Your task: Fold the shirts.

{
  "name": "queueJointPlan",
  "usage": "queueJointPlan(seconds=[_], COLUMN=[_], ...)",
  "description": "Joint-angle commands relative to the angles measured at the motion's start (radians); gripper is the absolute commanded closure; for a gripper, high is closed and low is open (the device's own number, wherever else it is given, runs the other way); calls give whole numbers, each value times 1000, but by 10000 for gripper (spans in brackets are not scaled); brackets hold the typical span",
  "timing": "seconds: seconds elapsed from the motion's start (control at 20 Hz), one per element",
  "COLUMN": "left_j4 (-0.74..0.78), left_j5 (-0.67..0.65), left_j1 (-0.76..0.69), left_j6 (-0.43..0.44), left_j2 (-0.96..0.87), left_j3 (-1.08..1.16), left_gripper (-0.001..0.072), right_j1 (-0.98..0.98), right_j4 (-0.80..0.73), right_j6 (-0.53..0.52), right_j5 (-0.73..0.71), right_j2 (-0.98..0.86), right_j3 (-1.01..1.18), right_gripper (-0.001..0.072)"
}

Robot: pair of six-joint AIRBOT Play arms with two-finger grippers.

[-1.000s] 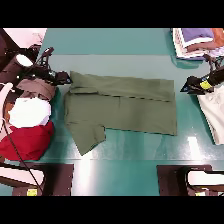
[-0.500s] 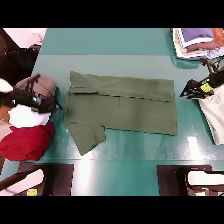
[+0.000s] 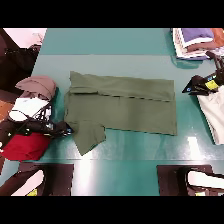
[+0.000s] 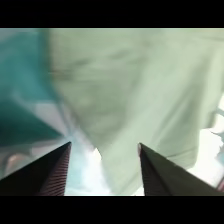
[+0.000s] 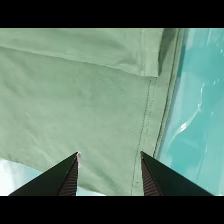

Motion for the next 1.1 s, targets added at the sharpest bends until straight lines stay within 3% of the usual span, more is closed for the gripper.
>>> queueJointPlan(seconds=[0.0,0.05,0.1,0.15,0.2,0.45,0.5,0.65,0.9,1.05], left_j4=[-5,-22,-43,-59,-70,-82,-84,-92,-92,-92], left_j5=[96,117,132,144,146,109,106,100,100,100], left_j1=[-78,-91,-92,-92,-92,-92,-92,-92,-92,-92], left_j6=[-14,-20,-37,-35,-29,-1,2,18,18,18], left_j2=[6,6,6,6,6,6,6,6,6,6], left_j3=[-36,-36,-36,-35,-35,-9,0,33,71,71], left_gripper=[214,215,311,580,681,683,683,683,683,683], right_j1=[-6,-6,-6,-11,-24,-185,-225,-319,-332,-299], right_j4=[5,5,4,4,5,4,4,15,195,218], right_j6=[0,0,0,0,0,-5,-25,-53,-115,-119], right_j5=[17,32,55,62,56,32,25,-60,-209,-253], right_j2=[36,42,47,63,91,254,275,289,221,180], right_j3=[-2,-2,-3,-28,-78,-483,-561,-764,-881,-866], right_gripper=[282,282,283,282,282,279,250,247,261,262])
